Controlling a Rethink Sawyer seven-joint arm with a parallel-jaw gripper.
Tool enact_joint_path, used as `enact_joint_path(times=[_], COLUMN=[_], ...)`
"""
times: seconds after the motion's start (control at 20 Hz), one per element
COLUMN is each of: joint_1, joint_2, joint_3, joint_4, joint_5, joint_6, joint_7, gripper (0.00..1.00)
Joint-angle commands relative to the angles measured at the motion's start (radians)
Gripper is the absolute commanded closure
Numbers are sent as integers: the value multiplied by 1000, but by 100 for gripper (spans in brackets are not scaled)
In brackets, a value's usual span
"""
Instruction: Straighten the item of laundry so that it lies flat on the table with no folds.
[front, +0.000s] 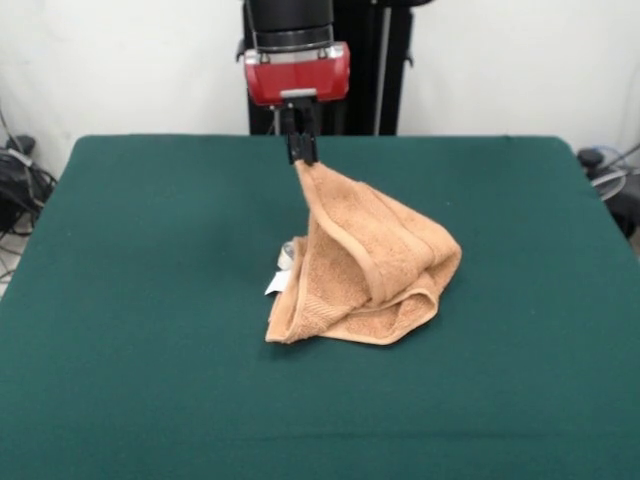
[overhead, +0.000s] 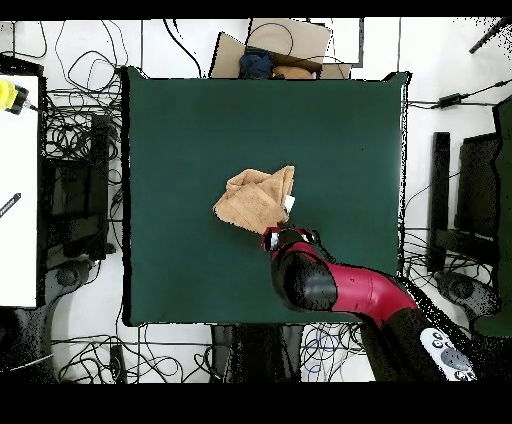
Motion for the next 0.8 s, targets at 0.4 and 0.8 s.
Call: enact_joint_path(times=[0.4,0.8], joint_1=[64,85], joint_2=[17,-42], joint_3=[-98,-117], joint_4=[49,95], joint_5=[52,68], joint_6=[10,15], joint_7=[216,233], gripper=[100,100])
